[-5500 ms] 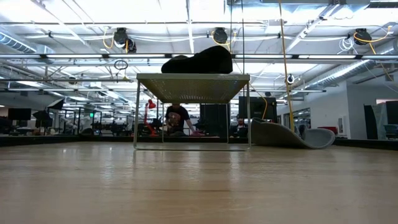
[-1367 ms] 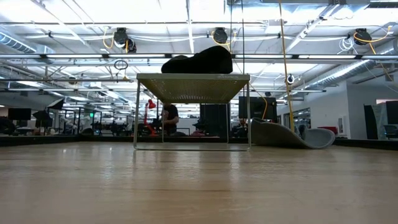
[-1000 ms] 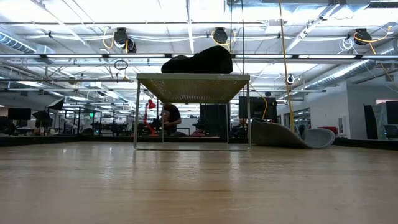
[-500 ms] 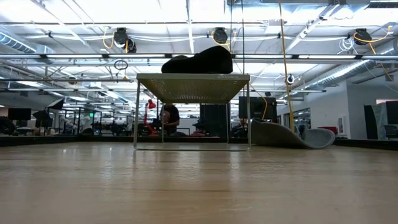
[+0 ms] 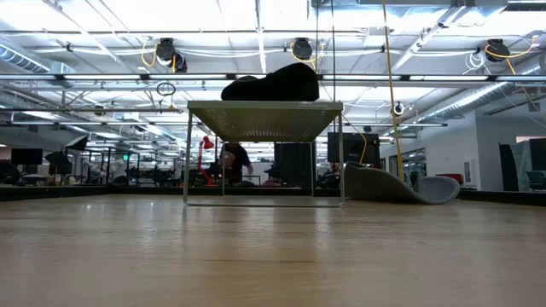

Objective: Pick & Place hat
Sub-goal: Put the left gray cap on the shelf

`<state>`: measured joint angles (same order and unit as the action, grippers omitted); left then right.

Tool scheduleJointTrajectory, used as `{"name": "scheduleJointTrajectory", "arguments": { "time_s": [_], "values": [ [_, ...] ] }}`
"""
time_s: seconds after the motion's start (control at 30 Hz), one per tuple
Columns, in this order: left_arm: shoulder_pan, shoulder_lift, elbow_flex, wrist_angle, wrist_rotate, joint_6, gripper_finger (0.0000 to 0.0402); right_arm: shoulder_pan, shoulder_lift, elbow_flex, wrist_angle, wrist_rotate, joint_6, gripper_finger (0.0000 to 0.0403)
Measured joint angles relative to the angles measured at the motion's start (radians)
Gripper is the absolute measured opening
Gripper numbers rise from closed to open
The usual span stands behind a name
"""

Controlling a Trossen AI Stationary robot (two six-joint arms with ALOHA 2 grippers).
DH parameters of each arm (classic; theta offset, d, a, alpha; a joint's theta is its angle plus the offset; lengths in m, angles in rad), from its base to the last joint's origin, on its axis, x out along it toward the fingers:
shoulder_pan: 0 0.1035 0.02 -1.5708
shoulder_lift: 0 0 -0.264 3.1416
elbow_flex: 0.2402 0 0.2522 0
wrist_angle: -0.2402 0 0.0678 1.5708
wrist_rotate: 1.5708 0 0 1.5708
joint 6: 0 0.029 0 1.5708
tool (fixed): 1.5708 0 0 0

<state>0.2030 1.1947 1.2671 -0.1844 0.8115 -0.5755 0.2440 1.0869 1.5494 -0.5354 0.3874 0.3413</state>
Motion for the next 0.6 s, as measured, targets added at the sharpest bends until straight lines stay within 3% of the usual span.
{"name": "scheduleJointTrajectory", "arguments": {
  "time_s": [0.27, 0.6],
  "values": [
    [-0.061, 0.001, 0.000, -0.189, 0.045, 0.173, 0.0008, -0.022, -0.008, 0.000, -0.052, -0.004, -0.071, 0.0204],
    [-0.212, 0.015, 0.000, -0.203, 0.001, 0.192, 0.0008, -0.152, 0.099, 0.000, -0.056, -0.273, -0.059, 0.0231]
  ]
}}
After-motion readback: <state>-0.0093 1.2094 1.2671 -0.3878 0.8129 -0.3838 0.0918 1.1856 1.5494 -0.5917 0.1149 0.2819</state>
